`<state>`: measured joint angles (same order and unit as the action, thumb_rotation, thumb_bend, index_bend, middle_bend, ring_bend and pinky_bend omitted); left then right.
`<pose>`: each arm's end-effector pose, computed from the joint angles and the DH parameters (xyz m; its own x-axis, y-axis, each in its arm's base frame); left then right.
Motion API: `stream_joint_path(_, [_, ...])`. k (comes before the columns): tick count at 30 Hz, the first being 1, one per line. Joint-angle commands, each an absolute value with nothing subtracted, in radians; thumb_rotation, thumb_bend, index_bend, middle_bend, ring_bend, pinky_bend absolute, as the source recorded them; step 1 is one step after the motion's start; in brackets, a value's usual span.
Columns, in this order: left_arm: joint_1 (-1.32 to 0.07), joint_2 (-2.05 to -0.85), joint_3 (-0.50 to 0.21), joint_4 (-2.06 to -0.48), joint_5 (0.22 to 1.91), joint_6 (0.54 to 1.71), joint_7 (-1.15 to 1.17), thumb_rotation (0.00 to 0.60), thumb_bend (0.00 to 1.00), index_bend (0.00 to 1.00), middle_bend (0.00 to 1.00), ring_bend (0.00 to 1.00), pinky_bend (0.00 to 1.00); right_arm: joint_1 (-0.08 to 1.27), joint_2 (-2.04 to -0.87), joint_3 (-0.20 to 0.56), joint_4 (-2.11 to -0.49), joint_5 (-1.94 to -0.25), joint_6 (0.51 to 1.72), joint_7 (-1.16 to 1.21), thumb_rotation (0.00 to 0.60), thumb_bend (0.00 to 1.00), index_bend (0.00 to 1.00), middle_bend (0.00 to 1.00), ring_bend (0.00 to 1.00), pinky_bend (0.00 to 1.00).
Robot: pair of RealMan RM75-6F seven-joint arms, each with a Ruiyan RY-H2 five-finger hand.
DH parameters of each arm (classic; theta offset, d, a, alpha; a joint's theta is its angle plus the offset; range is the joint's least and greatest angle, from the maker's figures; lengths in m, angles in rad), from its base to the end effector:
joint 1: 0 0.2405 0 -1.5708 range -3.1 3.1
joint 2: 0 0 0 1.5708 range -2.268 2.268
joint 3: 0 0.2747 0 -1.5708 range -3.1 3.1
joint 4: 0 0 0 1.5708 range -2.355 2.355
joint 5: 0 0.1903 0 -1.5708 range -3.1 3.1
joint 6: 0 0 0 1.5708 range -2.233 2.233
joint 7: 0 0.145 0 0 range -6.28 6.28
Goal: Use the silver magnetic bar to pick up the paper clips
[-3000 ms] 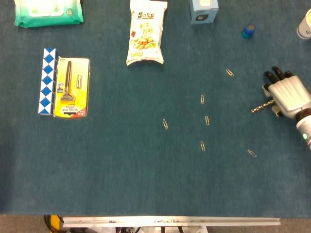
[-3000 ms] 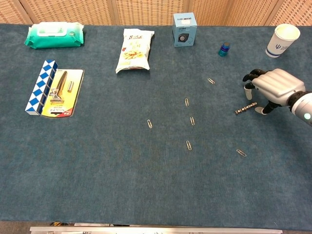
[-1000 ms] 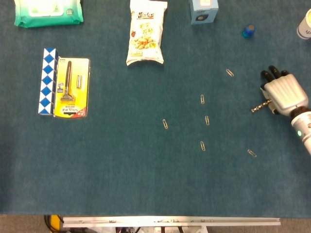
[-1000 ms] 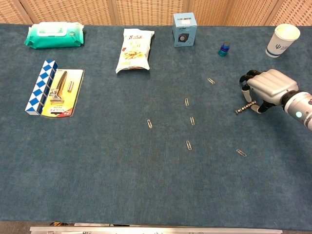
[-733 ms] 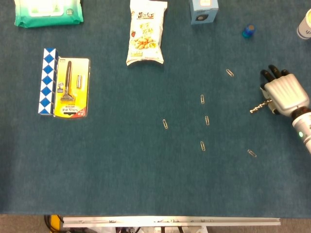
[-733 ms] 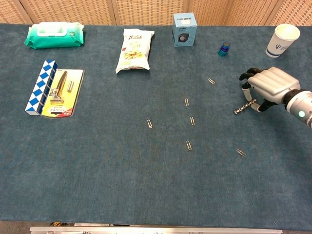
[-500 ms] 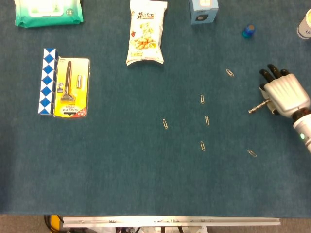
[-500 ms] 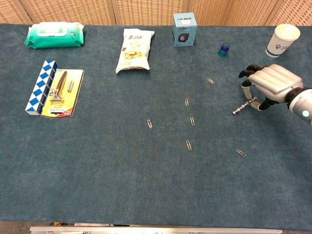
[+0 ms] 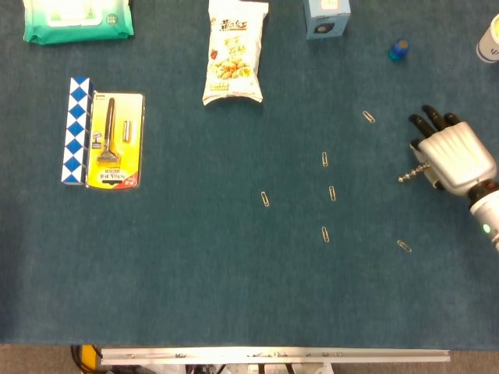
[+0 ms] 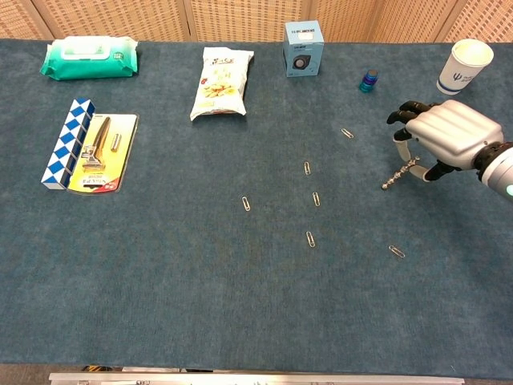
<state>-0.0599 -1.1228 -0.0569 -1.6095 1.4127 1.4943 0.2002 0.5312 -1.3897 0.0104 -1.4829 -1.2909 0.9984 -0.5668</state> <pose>-0.3351 0.1744 0.1914 0.5621 0.0156 0.8270 0.8221 0.0992 -0.5606 -0.2616 -0.2928 0.0410 0.7815 -0.2141 0.5860 -0.6165 -0.4097 0.6724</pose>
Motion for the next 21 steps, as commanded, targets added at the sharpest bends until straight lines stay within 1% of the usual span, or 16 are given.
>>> stream_joint_path(1, [-0.059,-1.121,-0.057,-1.611,1.413,1.497,0.198,0.600,0.18,0.50,0.52,0.57,0.73,0.531,-1.382,0.006,-1.501,-1.299,1.005,-0.577,0.600,0.30,0.58,0.17,0.09,0.27])
stream_joint_path(13, [-0.054,-1.113,-0.064,-1.613,1.410,1.508,0.187,0.600,0.18,0.50,0.52,0.57,0.73,0.523,-1.348,-0.014,-1.586,-1.338,1.031,-0.607,0.600,0.30,0.58,0.17,0.09,0.27])
stream_joint_path(21, [-0.049,-1.106,-0.080,-1.606,1.386,1.516,0.171,0.600,0.18,0.50,0.52,0.57,0.73,0.502,-1.287,-0.057,-1.685,-1.421,1.065,-0.601,0.600,0.30,0.58,0.18,0.09,0.27])
